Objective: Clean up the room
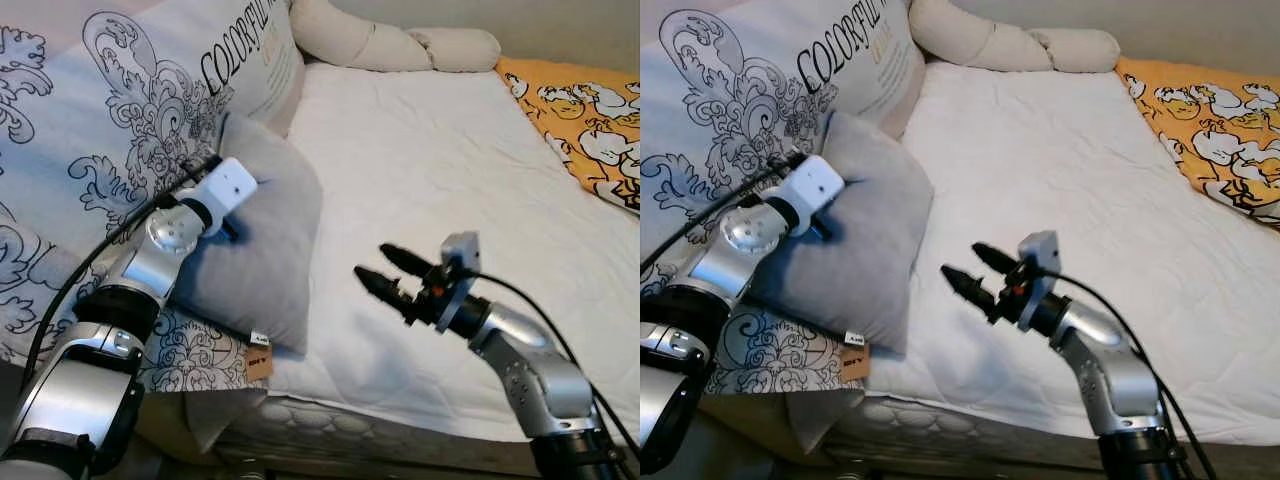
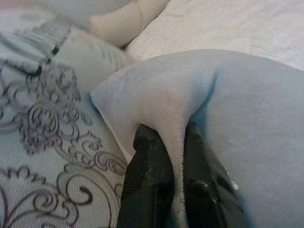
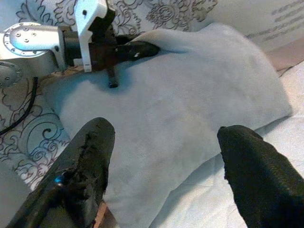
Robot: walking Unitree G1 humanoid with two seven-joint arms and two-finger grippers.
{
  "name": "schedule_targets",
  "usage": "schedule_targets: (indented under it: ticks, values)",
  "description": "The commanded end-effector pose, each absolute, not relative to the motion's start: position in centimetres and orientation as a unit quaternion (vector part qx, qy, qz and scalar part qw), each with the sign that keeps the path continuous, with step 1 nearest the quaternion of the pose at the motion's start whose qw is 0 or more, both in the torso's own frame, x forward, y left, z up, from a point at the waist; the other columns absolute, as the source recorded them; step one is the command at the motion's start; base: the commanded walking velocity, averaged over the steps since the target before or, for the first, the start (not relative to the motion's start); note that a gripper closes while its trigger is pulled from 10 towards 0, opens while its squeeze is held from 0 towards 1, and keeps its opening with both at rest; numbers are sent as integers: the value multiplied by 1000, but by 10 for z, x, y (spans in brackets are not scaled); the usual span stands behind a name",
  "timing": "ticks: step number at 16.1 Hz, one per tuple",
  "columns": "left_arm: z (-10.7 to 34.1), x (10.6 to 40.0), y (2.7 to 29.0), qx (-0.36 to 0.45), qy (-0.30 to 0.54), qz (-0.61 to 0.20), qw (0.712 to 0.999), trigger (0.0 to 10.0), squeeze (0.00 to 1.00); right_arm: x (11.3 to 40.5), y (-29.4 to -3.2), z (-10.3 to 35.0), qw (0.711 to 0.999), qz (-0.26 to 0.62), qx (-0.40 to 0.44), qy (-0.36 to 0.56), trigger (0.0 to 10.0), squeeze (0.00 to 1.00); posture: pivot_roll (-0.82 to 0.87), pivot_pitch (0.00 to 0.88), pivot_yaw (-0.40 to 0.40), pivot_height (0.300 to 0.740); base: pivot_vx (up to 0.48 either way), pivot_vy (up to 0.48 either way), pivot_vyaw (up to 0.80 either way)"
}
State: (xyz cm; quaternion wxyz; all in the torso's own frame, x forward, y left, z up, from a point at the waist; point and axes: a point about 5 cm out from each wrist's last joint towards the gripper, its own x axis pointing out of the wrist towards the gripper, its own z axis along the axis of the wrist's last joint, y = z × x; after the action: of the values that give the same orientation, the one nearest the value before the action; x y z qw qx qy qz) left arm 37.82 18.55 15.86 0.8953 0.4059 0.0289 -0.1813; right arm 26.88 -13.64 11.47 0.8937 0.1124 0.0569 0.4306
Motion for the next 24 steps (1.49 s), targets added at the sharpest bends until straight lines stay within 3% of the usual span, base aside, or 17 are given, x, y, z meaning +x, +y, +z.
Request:
schedule_targets:
  ticks: [1, 3, 4, 8, 10, 11, 13, 15, 19, 24]
  values:
    - [170, 380, 184, 430, -1, -186, 884, 10000, 0, 269, -135, 118, 894, 433, 102, 46, 10000, 1000, 33, 0, -20, 740, 0, 0, 0]
    - [163, 378, 186, 454, 12, -196, 869, 10000, 0, 267, -133, 117, 893, 434, 104, 51, 10000, 1000, 32, 0, -20, 740, 0, 0, 0]
    - [164, 378, 190, 427, 20, -193, 883, 10000, 1000, 266, -132, 116, 892, 437, 107, 47, 10000, 1000, 32, 0, -20, 740, 0, 0, 0]
    - [172, 376, 191, 397, -3, -211, 893, 10000, 1000, 263, -131, 115, 894, 432, 110, 47, 10000, 1000, 33, 0, -22, 740, 0, 0, 0]
    - [178, 373, 186, 333, -19, -227, 915, 10000, 1000, 262, -131, 114, 897, 423, 114, 52, 10000, 1000, 28, 0, -20, 740, 0, 0, 0]
    - [186, 365, 176, 220, -43, -242, 944, 10000, 1000, 264, -131, 115, 911, 394, 114, 51, 10000, 1000, 23, 0, -17, 740, 0, 0, 0]
    - [188, 358, 172, 159, -51, -241, 956, 10000, 1000, 269, -136, 117, 930, 348, 111, 34, 10000, 1000, 17, 0, -14, 740, 0, 0, 0]
    - [183, 335, 169, 113, -61, -219, 967, 10000, 1000, 273, -146, 118, 958, 242, 152, 22, 10000, 1000, 14, 0, -20, 740, 0, 0, 0]
    - [166, 299, 172, 80, -34, -164, 983, 10000, 1000, 271, -154, 123, 978, 145, 151, -5, 10000, 1000, 10, 0, -31, 740, 0, -66, 0]
    - [147, 260, 179, 75, 20, -94, 993, 10000, 1000, 263, -158, 128, 988, 82, 120, -44, 10000, 1000, 33, 0, -65, 740, 0, -427, 0]
